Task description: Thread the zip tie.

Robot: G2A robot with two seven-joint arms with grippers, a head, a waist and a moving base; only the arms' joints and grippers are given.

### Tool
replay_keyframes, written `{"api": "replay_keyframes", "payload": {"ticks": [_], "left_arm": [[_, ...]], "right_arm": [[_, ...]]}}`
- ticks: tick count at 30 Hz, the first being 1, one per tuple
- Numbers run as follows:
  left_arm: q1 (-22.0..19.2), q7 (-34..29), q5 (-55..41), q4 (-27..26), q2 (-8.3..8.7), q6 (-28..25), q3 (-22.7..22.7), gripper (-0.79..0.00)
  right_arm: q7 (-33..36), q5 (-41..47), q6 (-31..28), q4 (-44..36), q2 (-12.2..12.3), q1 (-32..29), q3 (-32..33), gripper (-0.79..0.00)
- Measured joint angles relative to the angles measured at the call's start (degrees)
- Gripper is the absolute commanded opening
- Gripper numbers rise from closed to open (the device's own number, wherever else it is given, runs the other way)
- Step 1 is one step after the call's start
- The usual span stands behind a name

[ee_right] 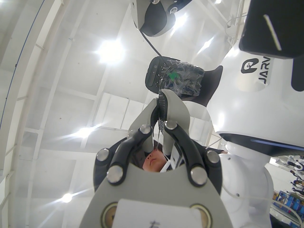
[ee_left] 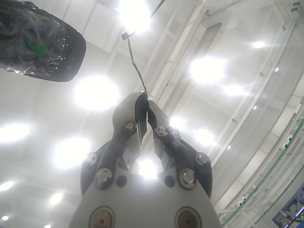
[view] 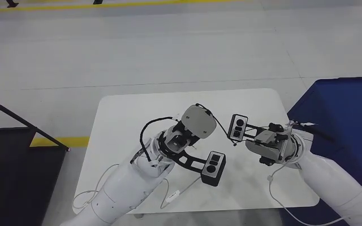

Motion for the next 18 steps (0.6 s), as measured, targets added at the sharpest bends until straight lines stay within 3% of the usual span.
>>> {"api": "replay_keyframes", "payload": {"ticks": [11, 18], "left_arm": [[-0.3, -0.3, 0.0, -0.3, 0.65, 0.0, 0.5, -0.785], [-1.3, 3.4, 0.0, 0.5, 1.22, -0.1, 1.1, -0.785]], "right_arm": [[-0.4, -0.2, 0.4, -0.1, -0.6, -0.6, 1.0, -0.785], [-0.8, -0.6, 0.7, -0.1, -1.1, -0.8, 1.5, -0.785]]}}
